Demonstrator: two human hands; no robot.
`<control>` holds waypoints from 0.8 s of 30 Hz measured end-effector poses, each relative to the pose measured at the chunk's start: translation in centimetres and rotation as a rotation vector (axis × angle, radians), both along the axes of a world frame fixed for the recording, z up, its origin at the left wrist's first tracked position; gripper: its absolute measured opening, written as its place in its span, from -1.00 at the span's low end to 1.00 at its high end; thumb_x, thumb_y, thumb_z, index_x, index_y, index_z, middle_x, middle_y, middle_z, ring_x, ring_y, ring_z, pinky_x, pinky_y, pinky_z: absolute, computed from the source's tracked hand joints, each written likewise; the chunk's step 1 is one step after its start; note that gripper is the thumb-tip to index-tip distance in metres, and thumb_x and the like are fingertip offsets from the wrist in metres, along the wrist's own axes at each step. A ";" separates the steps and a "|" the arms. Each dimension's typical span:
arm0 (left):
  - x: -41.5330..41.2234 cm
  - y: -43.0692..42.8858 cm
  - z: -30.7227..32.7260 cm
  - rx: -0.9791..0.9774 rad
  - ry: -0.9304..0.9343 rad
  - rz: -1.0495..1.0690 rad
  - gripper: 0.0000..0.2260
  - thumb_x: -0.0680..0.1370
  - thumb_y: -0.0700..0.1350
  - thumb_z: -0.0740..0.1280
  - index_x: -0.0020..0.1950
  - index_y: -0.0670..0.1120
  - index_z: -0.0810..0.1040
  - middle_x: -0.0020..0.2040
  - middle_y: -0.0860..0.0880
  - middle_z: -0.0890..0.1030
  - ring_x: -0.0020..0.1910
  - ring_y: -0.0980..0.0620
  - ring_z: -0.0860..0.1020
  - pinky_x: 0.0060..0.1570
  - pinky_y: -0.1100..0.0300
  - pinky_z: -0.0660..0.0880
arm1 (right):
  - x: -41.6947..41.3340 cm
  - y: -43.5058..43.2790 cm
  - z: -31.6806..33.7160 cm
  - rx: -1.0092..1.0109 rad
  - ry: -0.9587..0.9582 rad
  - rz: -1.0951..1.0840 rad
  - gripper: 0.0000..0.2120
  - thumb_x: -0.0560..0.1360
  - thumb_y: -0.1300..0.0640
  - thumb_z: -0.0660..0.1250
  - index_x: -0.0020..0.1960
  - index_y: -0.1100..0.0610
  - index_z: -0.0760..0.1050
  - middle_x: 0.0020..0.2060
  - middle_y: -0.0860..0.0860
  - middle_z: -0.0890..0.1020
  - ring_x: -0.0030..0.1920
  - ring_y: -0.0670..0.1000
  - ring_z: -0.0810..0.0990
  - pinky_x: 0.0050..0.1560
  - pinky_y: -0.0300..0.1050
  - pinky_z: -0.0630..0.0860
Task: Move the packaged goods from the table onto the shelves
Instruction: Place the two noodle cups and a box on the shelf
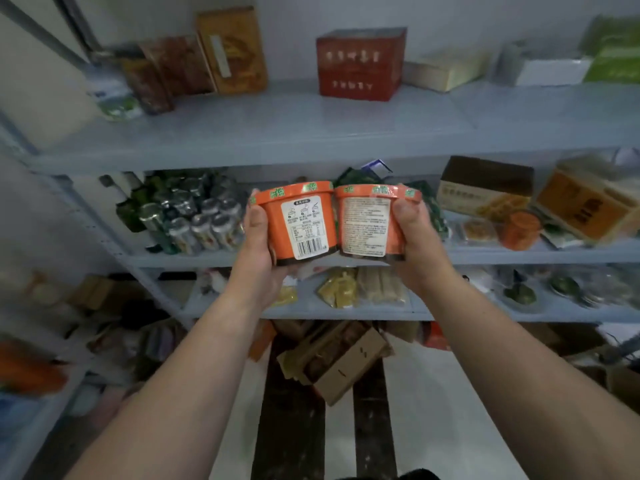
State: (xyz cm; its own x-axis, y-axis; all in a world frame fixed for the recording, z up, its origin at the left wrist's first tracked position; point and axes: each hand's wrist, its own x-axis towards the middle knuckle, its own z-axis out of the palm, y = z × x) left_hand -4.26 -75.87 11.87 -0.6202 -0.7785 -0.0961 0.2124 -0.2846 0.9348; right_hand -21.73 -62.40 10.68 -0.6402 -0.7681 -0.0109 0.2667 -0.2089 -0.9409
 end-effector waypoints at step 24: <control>-4.1 -16.3 7.4 -0.187 0.173 0.549 -0.27 0.32 0.29 0.54 0.34 0.01 0.35 0.15 -0.10 0.57 -0.03 -0.07 0.60 -0.04 0.01 0.51 | -8.6 -23.4 8.4 -0.083 0.383 0.289 -0.37 0.36 -0.02 0.59 0.25 -0.20 0.27 0.16 -0.09 0.55 0.10 -0.04 0.63 0.02 -0.02 0.65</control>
State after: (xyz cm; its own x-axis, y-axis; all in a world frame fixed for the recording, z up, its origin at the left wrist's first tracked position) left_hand -8.38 -92.13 19.24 -0.1169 -0.9832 0.1400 0.4354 0.0760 0.8970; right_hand -30.35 -85.79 19.03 -0.3463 -0.9035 0.2527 -0.0368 -0.2561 -0.9659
